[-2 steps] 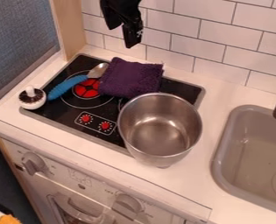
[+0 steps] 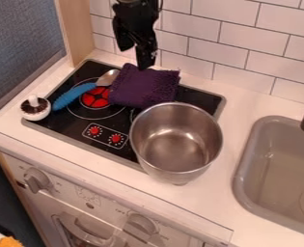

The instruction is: Move the cloth to the left side of the silver pot

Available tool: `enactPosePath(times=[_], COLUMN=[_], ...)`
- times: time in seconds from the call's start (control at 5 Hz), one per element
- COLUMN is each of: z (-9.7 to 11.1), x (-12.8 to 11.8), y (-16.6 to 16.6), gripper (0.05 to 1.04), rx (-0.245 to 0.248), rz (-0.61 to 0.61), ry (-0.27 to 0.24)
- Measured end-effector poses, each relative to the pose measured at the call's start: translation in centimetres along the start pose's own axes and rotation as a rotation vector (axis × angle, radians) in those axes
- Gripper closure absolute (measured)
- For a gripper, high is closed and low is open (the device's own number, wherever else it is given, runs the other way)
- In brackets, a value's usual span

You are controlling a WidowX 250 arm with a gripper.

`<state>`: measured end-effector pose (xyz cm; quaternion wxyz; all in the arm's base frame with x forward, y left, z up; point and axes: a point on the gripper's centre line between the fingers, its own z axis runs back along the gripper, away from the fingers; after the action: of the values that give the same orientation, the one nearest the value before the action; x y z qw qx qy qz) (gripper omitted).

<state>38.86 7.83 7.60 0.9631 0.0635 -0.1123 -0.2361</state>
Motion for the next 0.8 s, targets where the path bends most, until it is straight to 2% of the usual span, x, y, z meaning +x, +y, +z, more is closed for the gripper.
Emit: enactPosePath(times=[0.2, 0.4, 0.6, 0.8], z=[-2.4, -4.8, -5.6, -5.7], x=[0.3, -0.3, -1.3, -2.4], y=[-0.5, -1.3, -2.1, -2.5], gripper=[0.084, 0.085, 0.085, 0.085], rx=[-0.040, -0.074, -0.083, -0.096], rz=[-0.018, -0.016, -0.010, 0.006], ry=[0.009, 0.041, 0.048, 0.032])
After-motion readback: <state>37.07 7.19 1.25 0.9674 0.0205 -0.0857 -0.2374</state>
